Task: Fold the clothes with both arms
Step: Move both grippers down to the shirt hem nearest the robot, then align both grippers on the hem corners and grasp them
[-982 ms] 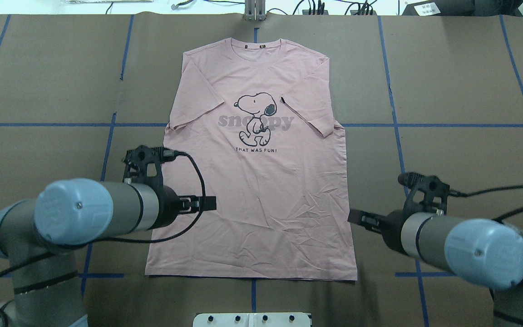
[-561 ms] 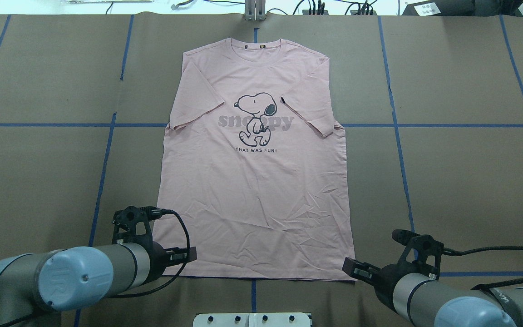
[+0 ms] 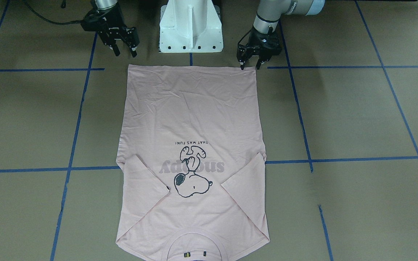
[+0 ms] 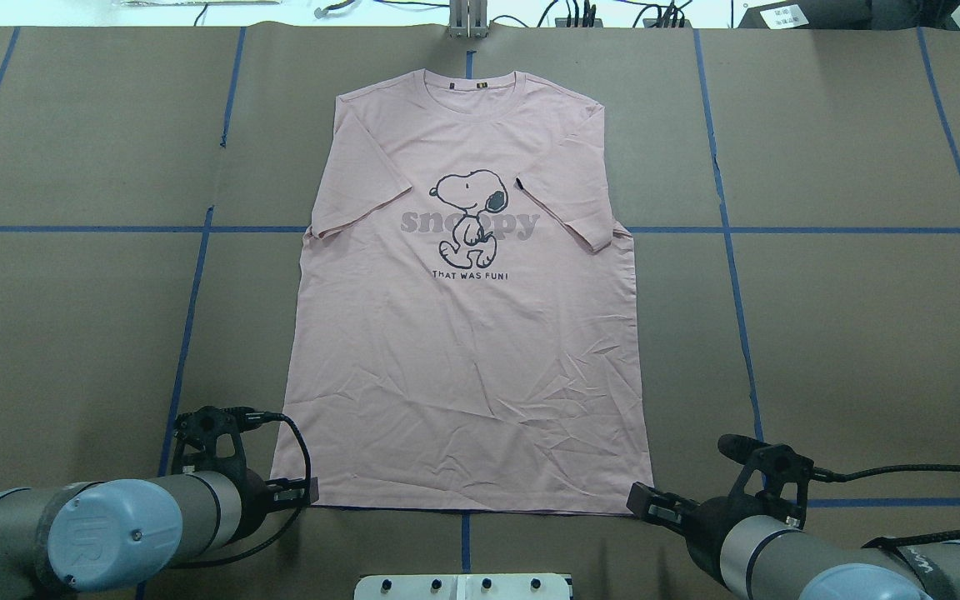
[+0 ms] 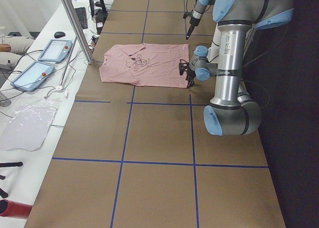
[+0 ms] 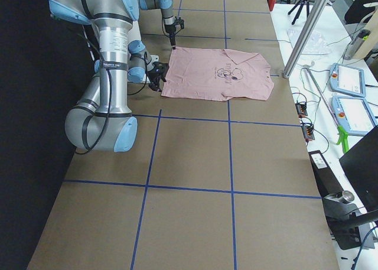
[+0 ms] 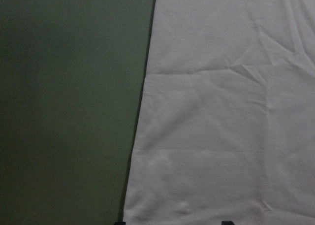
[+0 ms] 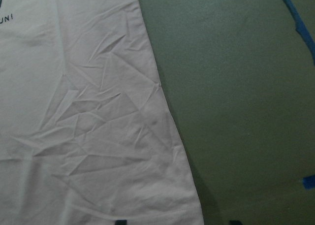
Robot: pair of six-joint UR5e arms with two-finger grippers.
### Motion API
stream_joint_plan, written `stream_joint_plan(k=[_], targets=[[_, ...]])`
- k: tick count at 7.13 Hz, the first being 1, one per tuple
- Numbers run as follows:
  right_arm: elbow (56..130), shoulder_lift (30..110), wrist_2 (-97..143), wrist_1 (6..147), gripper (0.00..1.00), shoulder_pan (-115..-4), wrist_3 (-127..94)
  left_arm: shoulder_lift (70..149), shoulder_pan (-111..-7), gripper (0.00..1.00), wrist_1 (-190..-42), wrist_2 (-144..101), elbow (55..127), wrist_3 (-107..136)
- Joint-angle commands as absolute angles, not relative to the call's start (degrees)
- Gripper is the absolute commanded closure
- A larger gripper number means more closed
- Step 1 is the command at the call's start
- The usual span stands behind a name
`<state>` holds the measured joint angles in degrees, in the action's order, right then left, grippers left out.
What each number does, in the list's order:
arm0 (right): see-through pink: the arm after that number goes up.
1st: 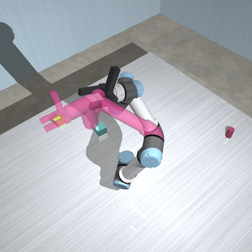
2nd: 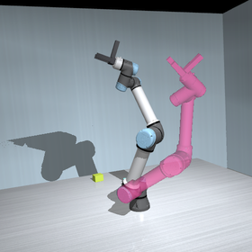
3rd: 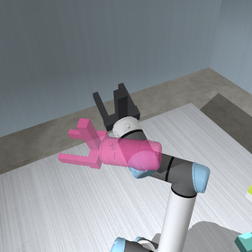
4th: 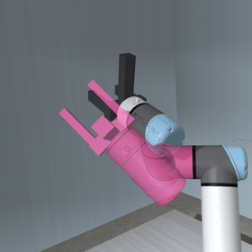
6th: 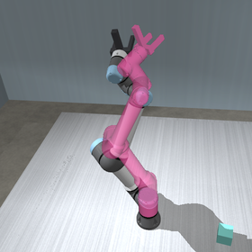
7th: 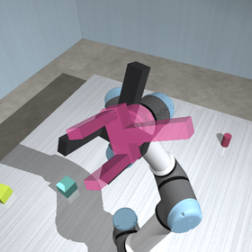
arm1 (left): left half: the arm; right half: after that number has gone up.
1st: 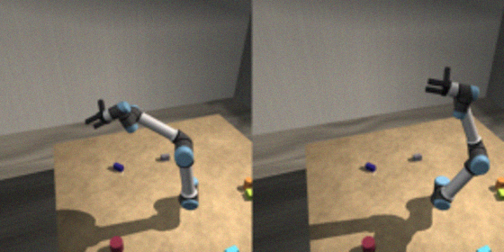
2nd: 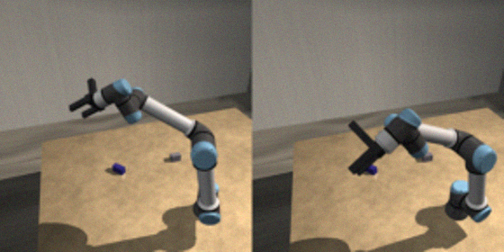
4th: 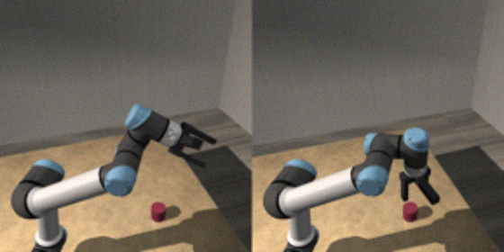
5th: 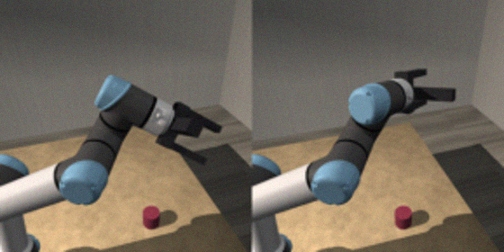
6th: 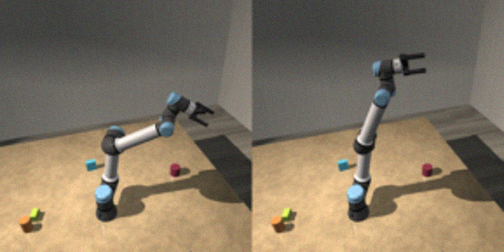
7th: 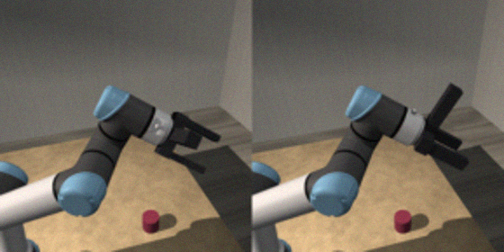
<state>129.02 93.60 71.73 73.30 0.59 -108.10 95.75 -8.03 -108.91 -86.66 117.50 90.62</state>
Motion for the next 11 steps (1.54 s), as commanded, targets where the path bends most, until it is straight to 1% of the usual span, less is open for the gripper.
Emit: stream_joint_plan(k=[1,3,4,8,9,11], targets=[[129.0,93.6,71.5,73.3,0.25,0.6,-108.1,95.6,-8.0,0.39,-108.7,-86.7,117.4,90.6],[129.0,93.7,71.5,73.3,0.25,0.6,-108.1,95.6,-8.0,0.49,-108.6,-86.7,117.2,90.6],[129.0,93.7,71.5,73.3,0.25,0.7,-108.1,95.5,-8.0,0.56,-108.6,-86.7,117.2,90.6],[129.0,93.7,71.4,73.3,0.25,0.8,-108.1,95.4,-8.0,0.56,-108.5,-86.8,117.3,90.5],[129.0,93.7,71.4,73.3,0.25,0.8,-108.1,94.5,-8.0,0.54,-108.5,-86.9,117.5,90.4],[128.9,93.7,71.4,73.3,0.25,0.8,-108.1,94.4,-8.0,0.54,-108.5,-86.9,117.5,90.2]])
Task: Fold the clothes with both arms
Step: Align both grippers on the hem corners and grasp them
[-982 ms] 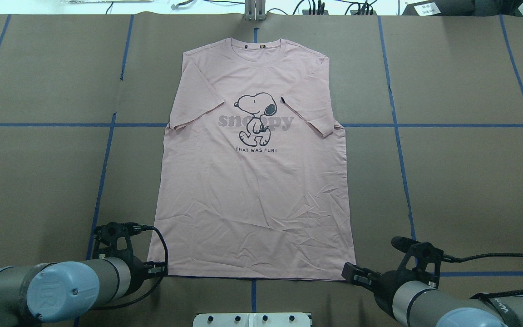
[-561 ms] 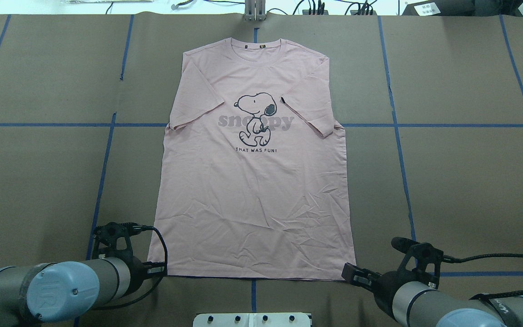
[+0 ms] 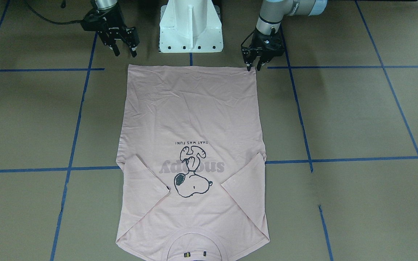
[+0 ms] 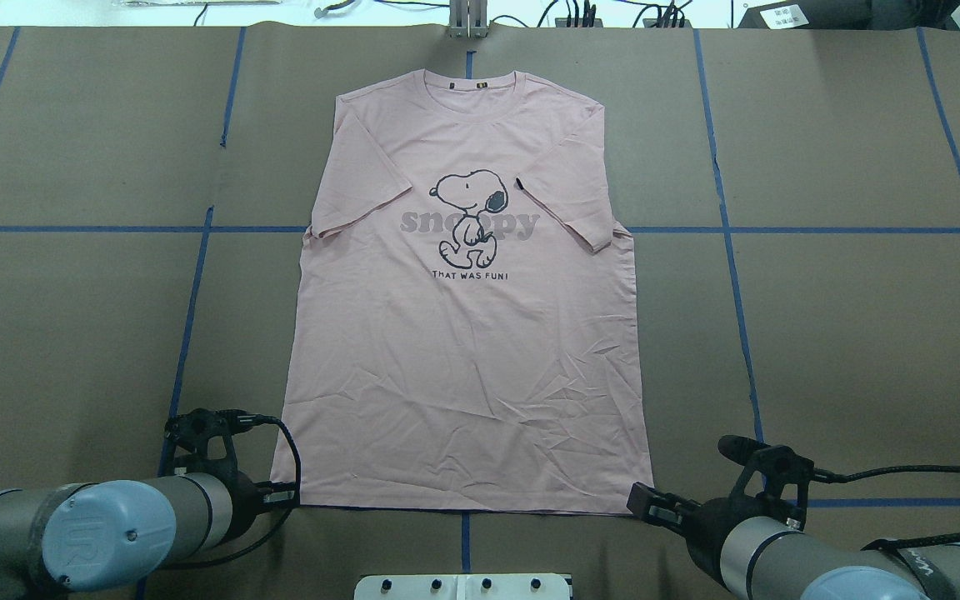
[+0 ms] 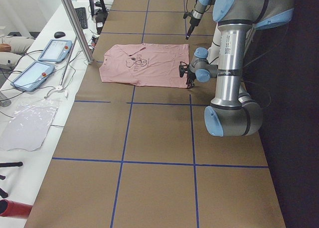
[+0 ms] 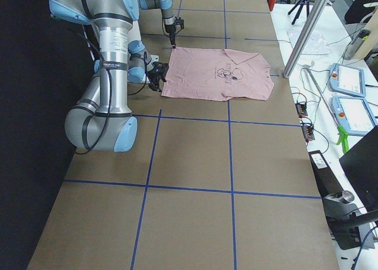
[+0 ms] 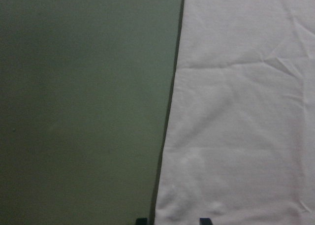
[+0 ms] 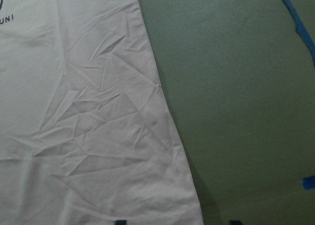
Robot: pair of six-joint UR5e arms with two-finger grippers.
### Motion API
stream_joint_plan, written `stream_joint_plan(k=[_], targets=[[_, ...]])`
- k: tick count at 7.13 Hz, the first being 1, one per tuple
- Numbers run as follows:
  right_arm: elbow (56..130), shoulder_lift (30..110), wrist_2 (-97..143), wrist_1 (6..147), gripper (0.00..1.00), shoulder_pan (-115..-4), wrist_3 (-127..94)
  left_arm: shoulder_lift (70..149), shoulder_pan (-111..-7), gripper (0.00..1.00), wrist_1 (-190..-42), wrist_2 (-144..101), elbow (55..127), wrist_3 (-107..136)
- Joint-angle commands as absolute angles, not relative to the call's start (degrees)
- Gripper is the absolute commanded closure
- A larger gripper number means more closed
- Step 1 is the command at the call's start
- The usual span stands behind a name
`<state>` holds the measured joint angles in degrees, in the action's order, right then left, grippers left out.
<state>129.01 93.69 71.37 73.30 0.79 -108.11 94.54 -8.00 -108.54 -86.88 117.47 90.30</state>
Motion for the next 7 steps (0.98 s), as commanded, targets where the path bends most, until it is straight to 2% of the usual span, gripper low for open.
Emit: stream_joint_plan(k=[1,2,3,6,7], targets=[[128.9,93.7,71.4,73.3,0.25,0.8,-108.1,94.5,-7.8,0.57,-108.5,-86.9,117.5,90.2],[128.9,93.8,71.4,73.3,0.25,0.8,-108.1,94.5,-7.7,0.79,-108.5,-86.9,117.5,90.1],[128.9,93.8,71.4,73.3,0.25,0.8,-108.1,94.6,-7.5,0.85,-108.5,-86.9,117.5,90.0],[128.9,94.1,71.3,73.3,0.25,0.8,-108.1,94.7,-7.2,0.84,-108.6,-87.0,117.5,90.0],[128.9,94.1,71.3,73.3,0.25,0.8,-108.1,94.7,-7.2,0.92,-108.6,-87.0,117.5,90.0]])
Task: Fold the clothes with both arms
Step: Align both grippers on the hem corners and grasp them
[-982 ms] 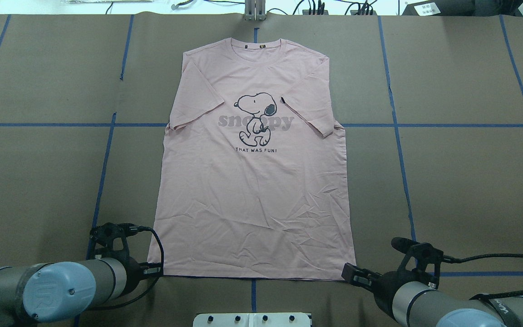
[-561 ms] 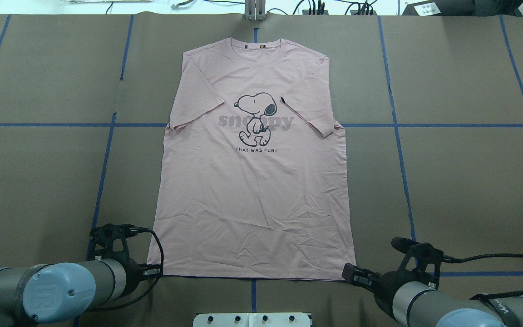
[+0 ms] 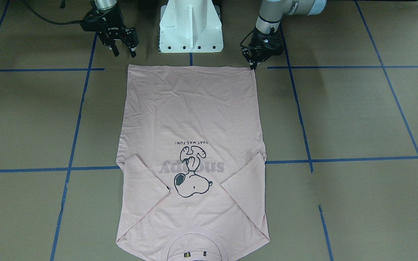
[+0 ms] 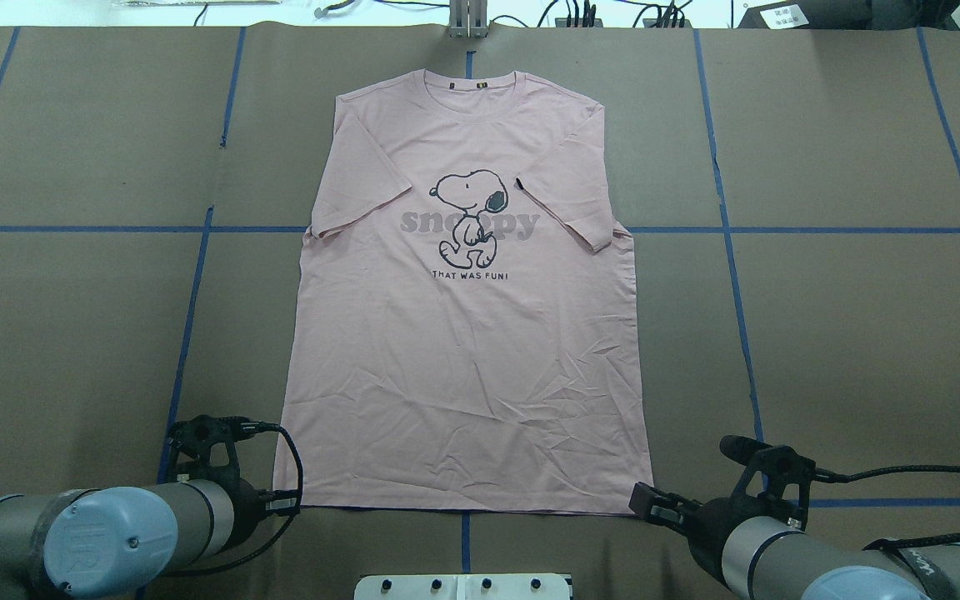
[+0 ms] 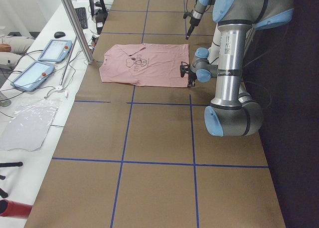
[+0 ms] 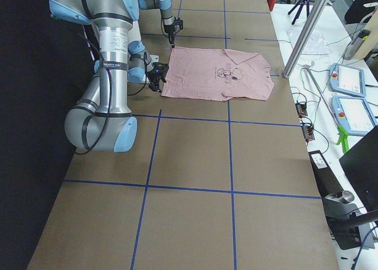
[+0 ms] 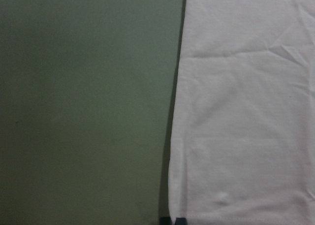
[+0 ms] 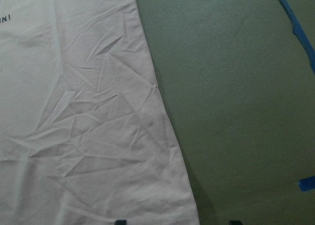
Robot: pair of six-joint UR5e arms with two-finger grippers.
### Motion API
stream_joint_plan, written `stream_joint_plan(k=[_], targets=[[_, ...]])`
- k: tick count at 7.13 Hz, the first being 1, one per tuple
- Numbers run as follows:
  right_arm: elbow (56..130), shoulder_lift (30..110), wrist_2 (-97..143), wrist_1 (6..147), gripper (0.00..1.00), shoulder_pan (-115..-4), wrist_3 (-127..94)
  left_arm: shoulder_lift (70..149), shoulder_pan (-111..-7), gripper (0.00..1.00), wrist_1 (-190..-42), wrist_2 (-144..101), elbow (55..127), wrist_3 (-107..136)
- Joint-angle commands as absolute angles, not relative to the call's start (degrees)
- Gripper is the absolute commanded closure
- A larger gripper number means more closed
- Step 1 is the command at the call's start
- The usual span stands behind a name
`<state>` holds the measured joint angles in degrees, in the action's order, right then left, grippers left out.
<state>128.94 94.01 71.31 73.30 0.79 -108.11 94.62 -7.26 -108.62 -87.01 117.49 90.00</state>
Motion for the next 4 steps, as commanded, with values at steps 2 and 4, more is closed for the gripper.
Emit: stream_joint_plan(k=[2,4], targets=[[128.8,94.3,70.8,74.3,0.35,1.7,-111.1,95.1,-7.2,1.0,-108.6,-87.0,117.7,90.0],[128.7,93.8,70.4,77.9,0.47,2.9,-113.7,95.6,-7.1,1.0,-108.7,-86.9,117.7,90.0]])
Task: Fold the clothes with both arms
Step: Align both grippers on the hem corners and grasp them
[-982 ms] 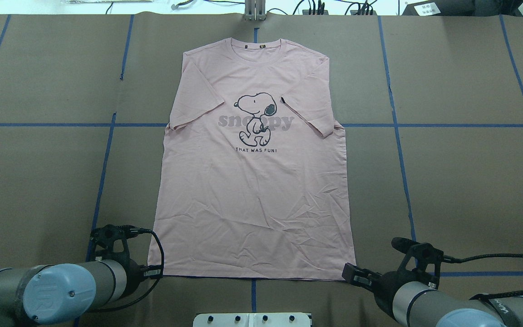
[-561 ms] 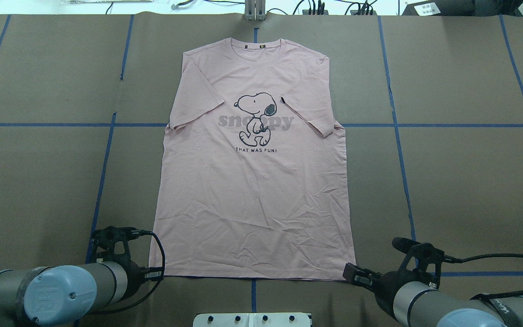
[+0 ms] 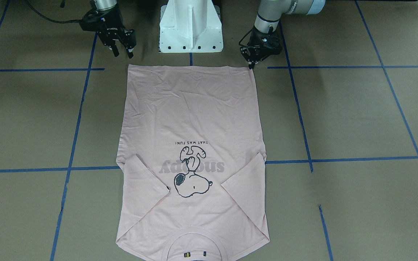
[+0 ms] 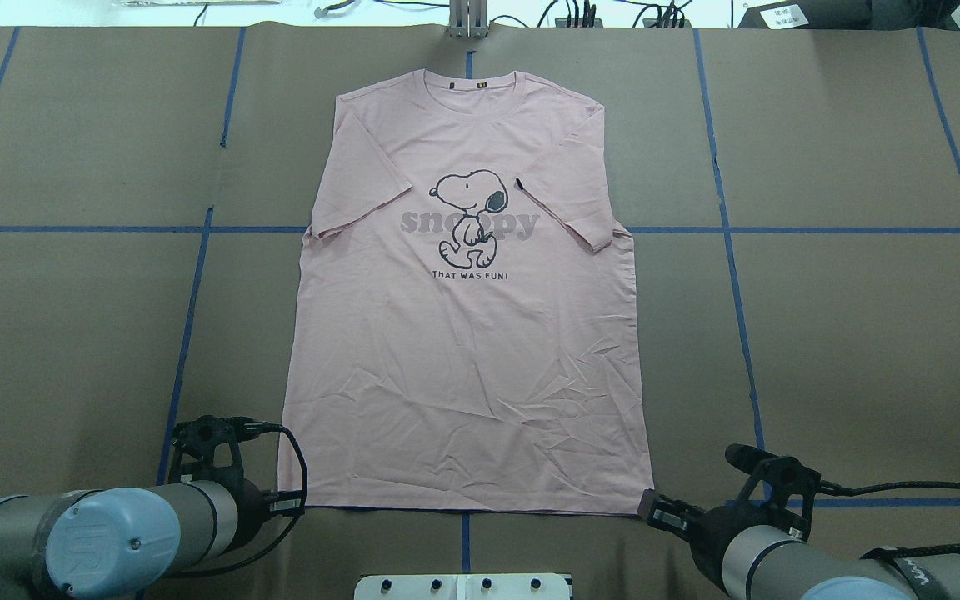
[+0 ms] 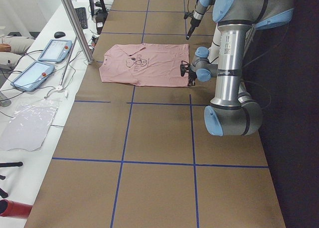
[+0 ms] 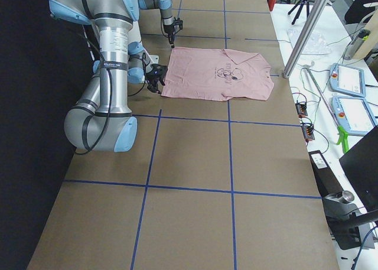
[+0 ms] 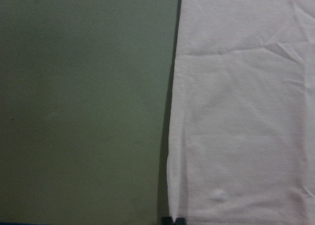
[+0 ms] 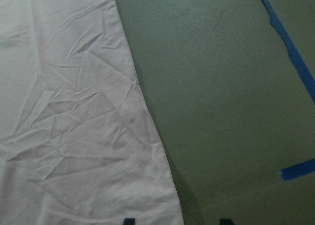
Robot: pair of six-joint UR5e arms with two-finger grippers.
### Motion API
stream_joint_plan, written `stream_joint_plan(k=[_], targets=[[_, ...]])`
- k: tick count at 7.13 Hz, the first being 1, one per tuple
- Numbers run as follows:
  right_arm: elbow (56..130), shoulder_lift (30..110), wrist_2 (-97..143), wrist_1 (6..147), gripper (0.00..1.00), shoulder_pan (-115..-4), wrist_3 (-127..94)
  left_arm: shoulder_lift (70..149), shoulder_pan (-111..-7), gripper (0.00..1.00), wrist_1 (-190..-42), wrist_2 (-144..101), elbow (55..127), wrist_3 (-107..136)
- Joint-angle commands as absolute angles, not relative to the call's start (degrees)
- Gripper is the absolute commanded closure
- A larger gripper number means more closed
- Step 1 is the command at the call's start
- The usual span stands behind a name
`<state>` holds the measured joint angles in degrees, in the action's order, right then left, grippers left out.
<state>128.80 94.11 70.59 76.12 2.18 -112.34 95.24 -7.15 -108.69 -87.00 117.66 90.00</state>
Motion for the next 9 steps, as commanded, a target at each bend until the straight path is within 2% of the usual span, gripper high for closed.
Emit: stream_joint_plan(k=[1,4,7,9], targets=[[128.3,93.4,70.4,78.2,0.47,3.5,-113.6,95.8,-7.0,1.0,-108.8,-86.7,117.7,90.0],[126.2,87.7,70.5,83.8,0.48,3.3,-112.7,95.8,-7.0,1.0,-108.7,-83.2,117.7,89.9],[123.5,87.5,70.4,85.0,0.51,1.4,-110.8,95.7,-6.5,1.0,-108.6,-81.8,117.7,89.9],[121.0,84.2,70.2,85.3,0.51,0.4,-109.3,95.7,-6.5,1.0,-108.5,-80.7,117.7,89.9]])
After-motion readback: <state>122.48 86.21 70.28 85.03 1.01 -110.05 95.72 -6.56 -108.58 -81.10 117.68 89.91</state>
